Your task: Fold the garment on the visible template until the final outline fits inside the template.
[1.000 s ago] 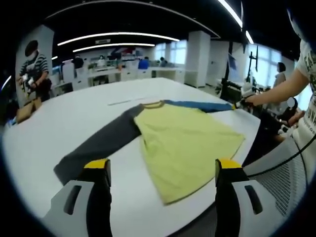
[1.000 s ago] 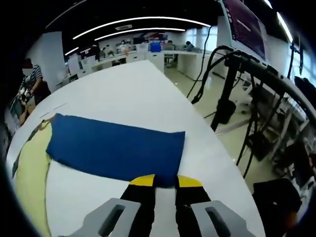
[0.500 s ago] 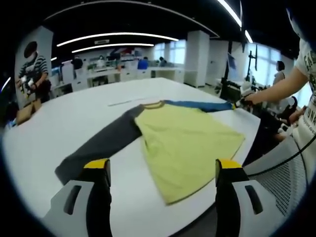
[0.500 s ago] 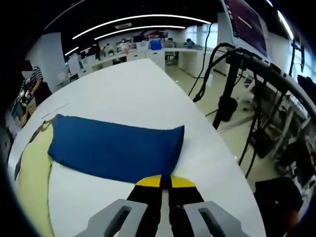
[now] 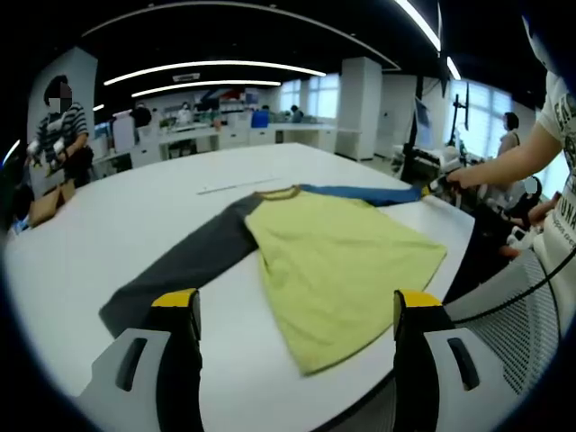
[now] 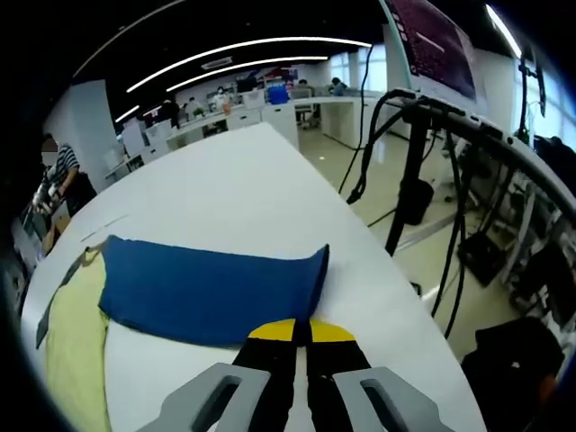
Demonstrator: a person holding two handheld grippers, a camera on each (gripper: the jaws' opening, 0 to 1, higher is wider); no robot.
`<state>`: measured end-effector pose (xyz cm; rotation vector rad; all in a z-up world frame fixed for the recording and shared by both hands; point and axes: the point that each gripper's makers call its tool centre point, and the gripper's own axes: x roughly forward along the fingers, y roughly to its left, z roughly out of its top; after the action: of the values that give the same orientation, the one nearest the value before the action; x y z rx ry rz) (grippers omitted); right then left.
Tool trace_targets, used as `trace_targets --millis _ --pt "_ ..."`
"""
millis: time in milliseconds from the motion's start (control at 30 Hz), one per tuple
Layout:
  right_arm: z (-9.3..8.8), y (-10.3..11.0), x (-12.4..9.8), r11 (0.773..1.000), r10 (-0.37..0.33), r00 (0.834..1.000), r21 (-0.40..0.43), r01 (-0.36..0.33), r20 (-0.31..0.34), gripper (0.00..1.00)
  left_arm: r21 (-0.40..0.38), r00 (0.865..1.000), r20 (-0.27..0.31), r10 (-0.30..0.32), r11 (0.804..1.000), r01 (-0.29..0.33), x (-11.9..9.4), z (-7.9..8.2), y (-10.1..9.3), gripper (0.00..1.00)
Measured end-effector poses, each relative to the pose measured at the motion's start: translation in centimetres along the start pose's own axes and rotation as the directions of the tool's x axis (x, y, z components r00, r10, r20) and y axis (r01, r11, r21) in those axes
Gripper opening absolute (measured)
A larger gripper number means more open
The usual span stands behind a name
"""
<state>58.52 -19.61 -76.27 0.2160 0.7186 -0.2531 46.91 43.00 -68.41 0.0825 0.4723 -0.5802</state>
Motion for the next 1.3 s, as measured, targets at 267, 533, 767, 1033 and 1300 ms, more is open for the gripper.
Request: trace_targets --millis 267,533,767,1033,1300 --pt "1.9 0.0 -0.4 1.000 0.002 0.999 -0.018 -0.002 0.035 0.00 -0.001 1.000 0.002 -0.004 1.000 0.004 0.1 0.0 -0.1 0.86" --pt "3.3 -0.2 0.1 1.000 0.011 0.999 -0.022 -0.010 0.052 0.00 -0.001 1.000 0.002 -0.005 1.000 0.005 0.0 -0.1 -0.1 0.86" --pt "4.2 0.1 0.6 0.999 0.031 0.998 -0.046 -0.028 0.062 0.00 -0.003 1.000 0.003 -0.011 1.000 0.011 0.0 0.0 -0.2 0.87" --pt "4.5 1.5 -0.2 0.997 0.051 0.996 -0.055 -0.047 0.075 0.00 0.001 1.000 0.006 -0.022 1.000 0.022 0.1 0.2 -0.6 0.87" --pt "5.2 3.8 -1.1 0.994 0.095 0.991 -0.065 -0.089 0.098 0.00 0.001 1.000 0.010 -0.024 1.000 0.024 0.1 0.3 -0.6 0.87"
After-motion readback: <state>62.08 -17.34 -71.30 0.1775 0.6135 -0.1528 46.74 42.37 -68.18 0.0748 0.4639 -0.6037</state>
